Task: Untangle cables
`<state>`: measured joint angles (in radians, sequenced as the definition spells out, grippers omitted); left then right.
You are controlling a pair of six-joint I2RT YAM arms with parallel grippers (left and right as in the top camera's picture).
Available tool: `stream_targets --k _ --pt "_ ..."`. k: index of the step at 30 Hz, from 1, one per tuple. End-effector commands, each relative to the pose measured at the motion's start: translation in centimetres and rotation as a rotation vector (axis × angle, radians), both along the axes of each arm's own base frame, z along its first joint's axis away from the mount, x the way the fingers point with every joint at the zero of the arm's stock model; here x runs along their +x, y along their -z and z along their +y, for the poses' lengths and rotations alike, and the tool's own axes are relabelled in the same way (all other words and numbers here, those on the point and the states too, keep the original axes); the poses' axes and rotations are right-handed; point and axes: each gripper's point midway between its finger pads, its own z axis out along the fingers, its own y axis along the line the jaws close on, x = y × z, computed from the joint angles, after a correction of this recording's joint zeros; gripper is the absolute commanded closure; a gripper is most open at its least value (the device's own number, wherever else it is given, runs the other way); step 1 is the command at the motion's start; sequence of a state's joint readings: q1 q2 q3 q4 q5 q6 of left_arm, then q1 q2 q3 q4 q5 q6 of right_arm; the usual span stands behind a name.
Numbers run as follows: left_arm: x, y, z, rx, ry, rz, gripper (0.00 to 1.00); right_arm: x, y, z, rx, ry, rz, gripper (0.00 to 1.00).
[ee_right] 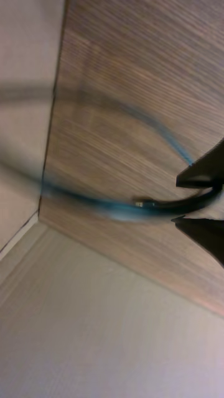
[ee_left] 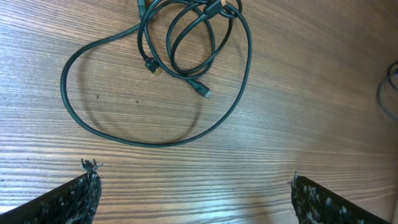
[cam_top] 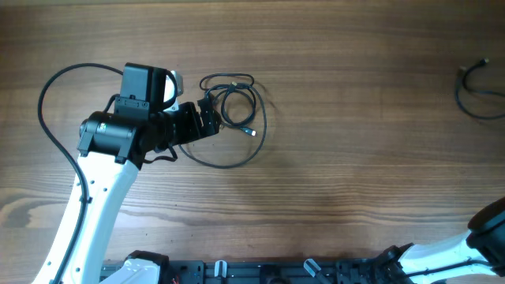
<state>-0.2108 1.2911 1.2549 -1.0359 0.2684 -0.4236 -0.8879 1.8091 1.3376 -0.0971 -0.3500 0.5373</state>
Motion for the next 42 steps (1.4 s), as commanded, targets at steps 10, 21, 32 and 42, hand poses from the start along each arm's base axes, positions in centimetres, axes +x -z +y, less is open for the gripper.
stream_targets --k 10,21,32,42 --pt "-0.1 0.0 -0.5 -0.024 0.013 0.01 0.0 -1.4 0.8 0.1 0.162 0.127 0.024 0.0" --pt "-0.2 0.0 -0.6 -0.027 0.015 0.011 0.0 -8.1 6.6 3.8 0.526 0.343 0.28 0.0" --pt "-0.6 -0.1 -1.9 -0.03 0.062 0.008 0.0 -11.5 8.3 9.3 0.668 0.236 0.49 0.0" --pt "0.0 -0.5 -2.1 -0.035 0.065 -0.023 0.0 -7.7 -8.1 14.7 0.267 -0.257 0.076 0.07"
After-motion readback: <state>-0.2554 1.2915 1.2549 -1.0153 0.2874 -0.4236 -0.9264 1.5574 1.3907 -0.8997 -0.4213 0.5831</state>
